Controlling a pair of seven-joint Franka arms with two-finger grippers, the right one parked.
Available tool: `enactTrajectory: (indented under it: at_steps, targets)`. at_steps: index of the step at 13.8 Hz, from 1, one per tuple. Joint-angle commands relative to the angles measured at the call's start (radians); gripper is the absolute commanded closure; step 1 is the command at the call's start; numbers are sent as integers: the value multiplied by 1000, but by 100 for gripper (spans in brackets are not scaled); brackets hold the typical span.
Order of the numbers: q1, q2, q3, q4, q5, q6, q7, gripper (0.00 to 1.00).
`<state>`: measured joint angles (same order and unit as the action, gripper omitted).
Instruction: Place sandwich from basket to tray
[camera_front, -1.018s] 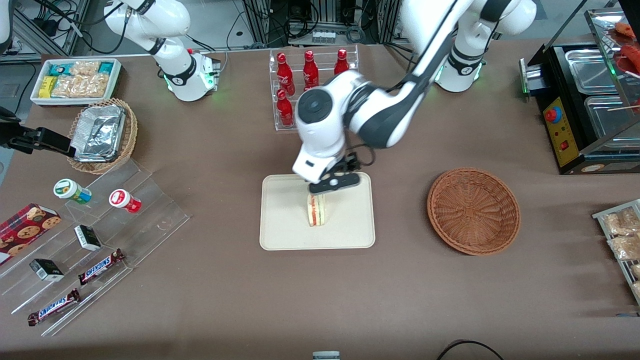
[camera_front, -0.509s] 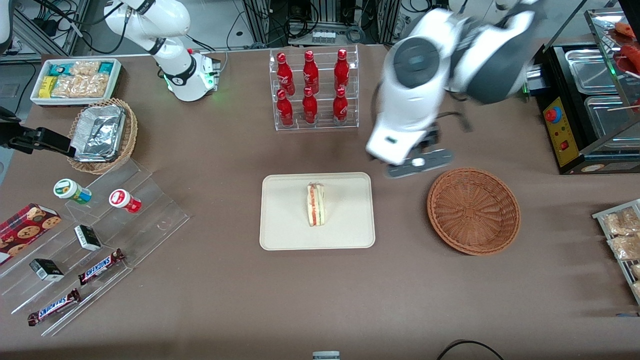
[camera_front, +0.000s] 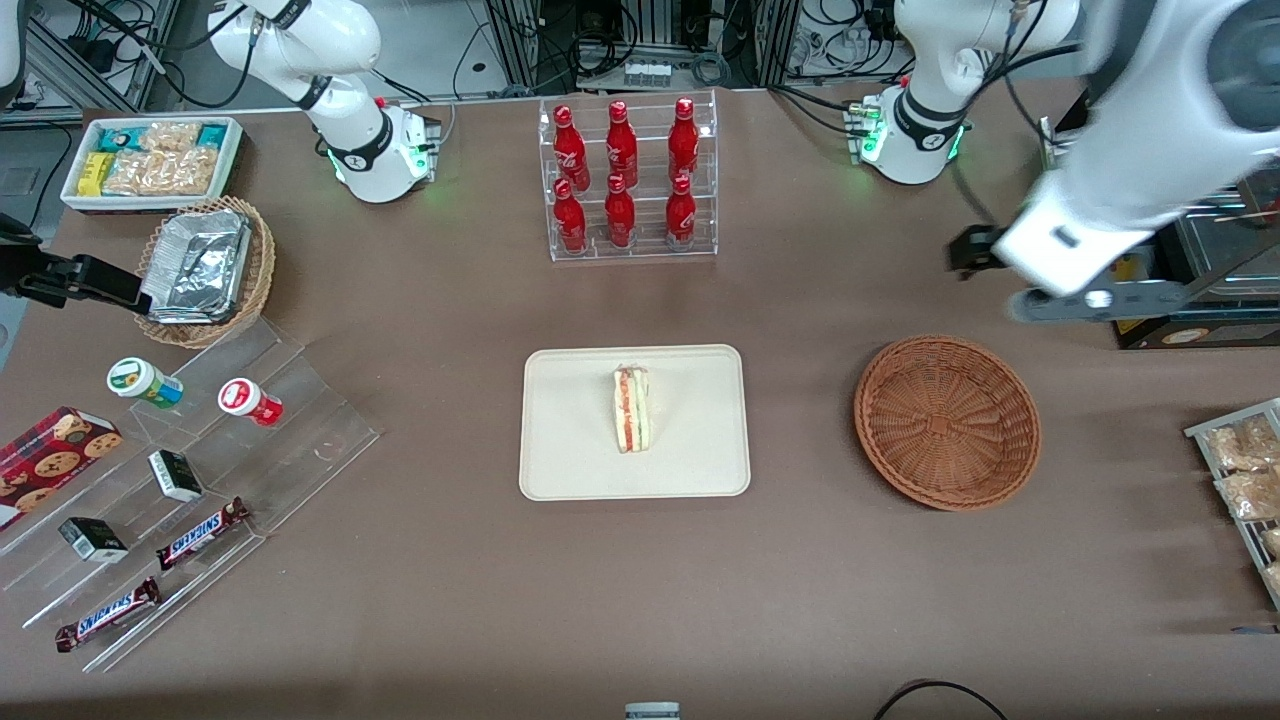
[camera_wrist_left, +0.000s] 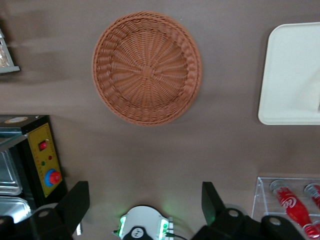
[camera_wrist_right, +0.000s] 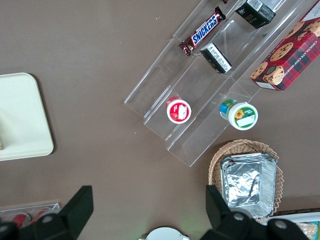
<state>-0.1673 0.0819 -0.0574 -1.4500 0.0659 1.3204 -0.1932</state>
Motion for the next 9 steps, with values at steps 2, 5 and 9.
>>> enactTrajectory:
  at_steps: [2, 5, 9]
  targets:
    - [119, -112, -13, -95, -29, 0, 196, 1]
    - [138, -114, 13, -89, -34, 16, 245, 1]
    - [134, -105, 16, -69, -31, 6, 268, 1]
